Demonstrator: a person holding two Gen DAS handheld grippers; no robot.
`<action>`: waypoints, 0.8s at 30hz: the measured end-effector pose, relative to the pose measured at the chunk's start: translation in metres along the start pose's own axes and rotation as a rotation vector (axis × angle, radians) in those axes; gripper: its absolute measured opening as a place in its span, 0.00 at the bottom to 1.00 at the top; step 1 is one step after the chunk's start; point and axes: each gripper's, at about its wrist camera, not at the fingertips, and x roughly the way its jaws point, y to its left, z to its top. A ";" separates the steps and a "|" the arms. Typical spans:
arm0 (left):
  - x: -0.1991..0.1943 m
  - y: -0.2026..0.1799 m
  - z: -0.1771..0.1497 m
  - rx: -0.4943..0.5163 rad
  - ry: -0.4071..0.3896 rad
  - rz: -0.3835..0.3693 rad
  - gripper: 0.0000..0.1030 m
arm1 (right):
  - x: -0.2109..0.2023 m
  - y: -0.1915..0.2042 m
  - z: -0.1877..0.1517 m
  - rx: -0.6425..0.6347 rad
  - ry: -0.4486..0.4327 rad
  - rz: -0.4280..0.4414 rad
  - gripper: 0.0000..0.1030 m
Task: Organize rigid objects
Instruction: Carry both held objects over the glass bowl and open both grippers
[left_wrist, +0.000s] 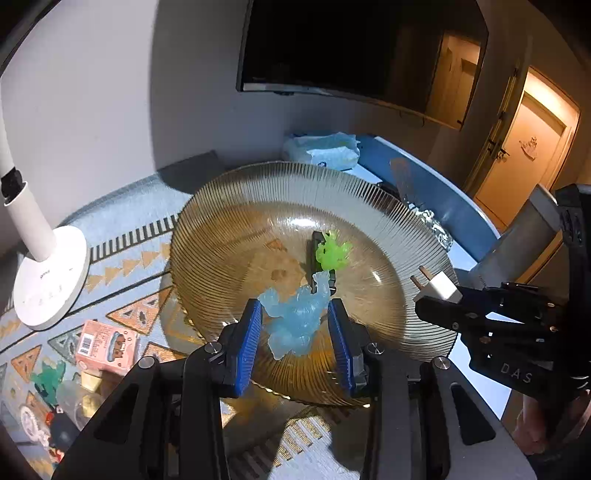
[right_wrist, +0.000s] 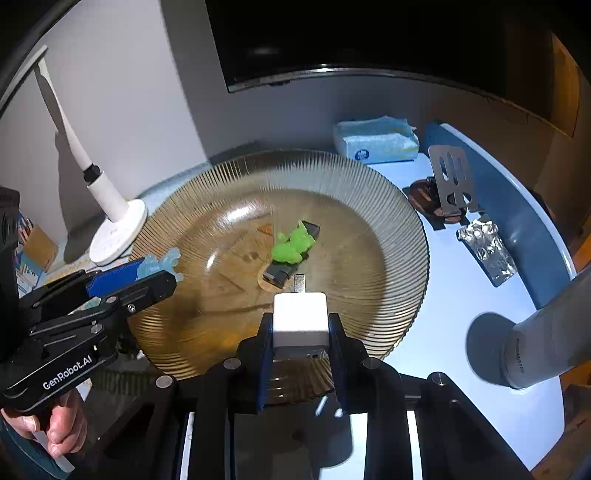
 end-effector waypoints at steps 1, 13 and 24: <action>0.002 -0.001 0.000 0.003 0.006 -0.003 0.33 | 0.001 0.000 -0.001 -0.004 0.003 -0.003 0.26; 0.002 -0.008 -0.002 0.039 0.044 0.024 0.41 | 0.010 0.001 -0.004 0.008 0.045 -0.019 0.34; -0.109 0.039 -0.003 -0.045 -0.217 0.014 0.73 | -0.047 0.012 -0.006 0.034 -0.103 -0.016 0.54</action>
